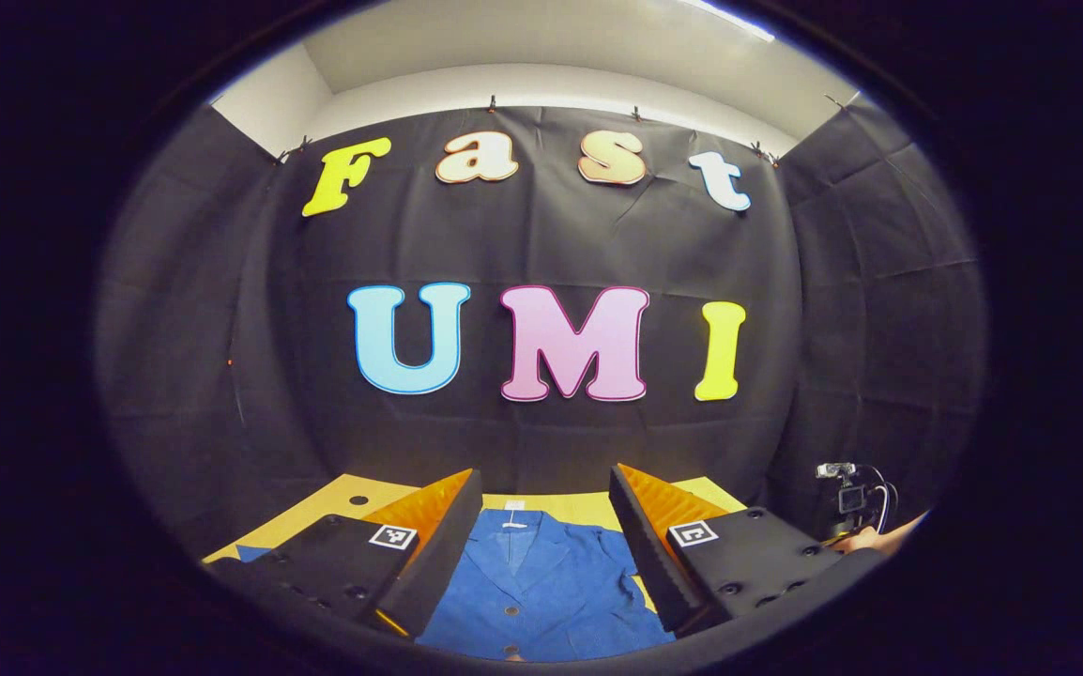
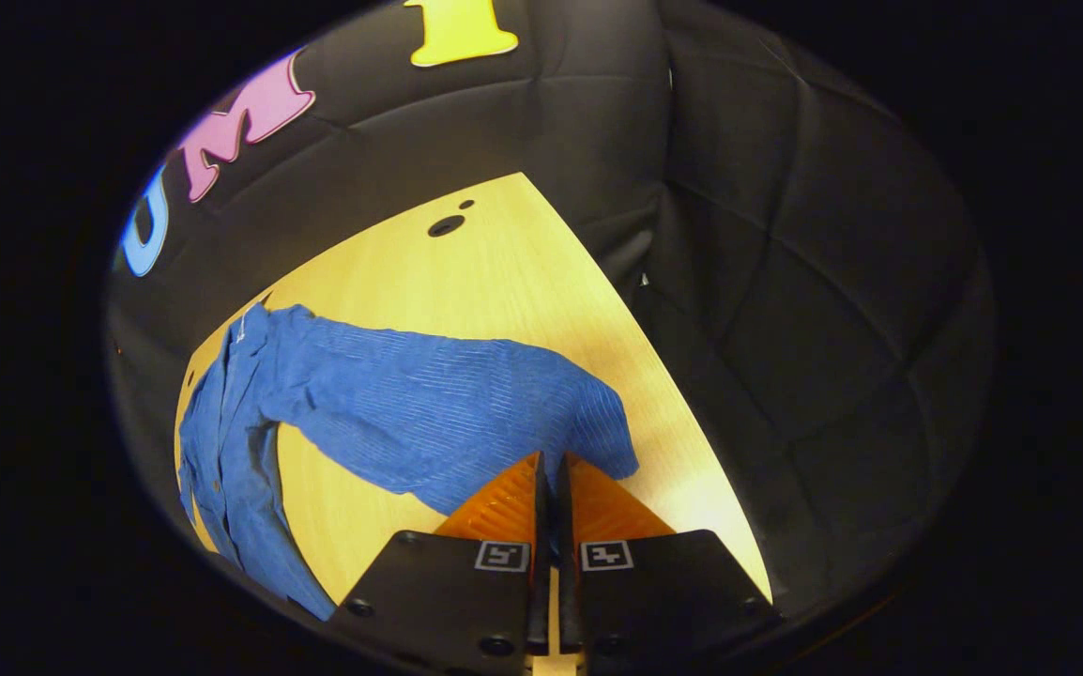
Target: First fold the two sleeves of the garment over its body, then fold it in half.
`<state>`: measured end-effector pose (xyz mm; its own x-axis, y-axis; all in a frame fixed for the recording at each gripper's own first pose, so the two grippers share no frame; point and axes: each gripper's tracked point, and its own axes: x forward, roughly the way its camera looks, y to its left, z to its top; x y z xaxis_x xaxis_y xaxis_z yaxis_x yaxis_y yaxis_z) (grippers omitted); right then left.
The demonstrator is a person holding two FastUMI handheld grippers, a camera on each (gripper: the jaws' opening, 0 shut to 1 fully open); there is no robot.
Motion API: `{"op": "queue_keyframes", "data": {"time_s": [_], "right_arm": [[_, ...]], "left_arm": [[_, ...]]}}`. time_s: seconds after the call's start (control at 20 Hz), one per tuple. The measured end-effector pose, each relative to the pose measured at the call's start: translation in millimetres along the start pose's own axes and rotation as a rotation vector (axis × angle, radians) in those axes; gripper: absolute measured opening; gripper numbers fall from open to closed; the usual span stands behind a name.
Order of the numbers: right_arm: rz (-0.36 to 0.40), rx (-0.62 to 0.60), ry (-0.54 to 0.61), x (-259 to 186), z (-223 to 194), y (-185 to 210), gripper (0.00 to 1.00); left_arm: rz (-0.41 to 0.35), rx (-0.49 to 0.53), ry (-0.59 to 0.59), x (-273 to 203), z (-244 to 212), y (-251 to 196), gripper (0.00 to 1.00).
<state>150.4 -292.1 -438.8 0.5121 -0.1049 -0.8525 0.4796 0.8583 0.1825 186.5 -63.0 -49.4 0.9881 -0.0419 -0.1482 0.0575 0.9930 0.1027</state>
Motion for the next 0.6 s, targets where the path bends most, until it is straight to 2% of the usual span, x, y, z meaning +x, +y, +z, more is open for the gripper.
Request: {"op": "queue_keyframes", "data": {"time_s": [0.15,0.25,0.4,0.6], "right_arm": [[0.004,0.019,-0.070,-29.1,8.8,6.8,0.06],[0.002,0.009,-0.141,-55.4,13.6,12.3,0.06],[-0.022,-0.063,-0.226,-90.0,7.6,27.2,0.06],[-0.056,-0.150,-0.321,-131.0,6.8,71.3,0.06]], "left_arm": [[-0.011,-0.012,-0.006,-6.9,1.5,9.0,0.80],[-0.044,-0.026,-0.010,-6.4,-0.1,11.0,0.80],[-0.103,-0.026,-0.002,-4.2,-1.1,19.6,0.80],[-0.146,-0.021,-0.002,-4.5,3.0,47.4,0.80]]}}
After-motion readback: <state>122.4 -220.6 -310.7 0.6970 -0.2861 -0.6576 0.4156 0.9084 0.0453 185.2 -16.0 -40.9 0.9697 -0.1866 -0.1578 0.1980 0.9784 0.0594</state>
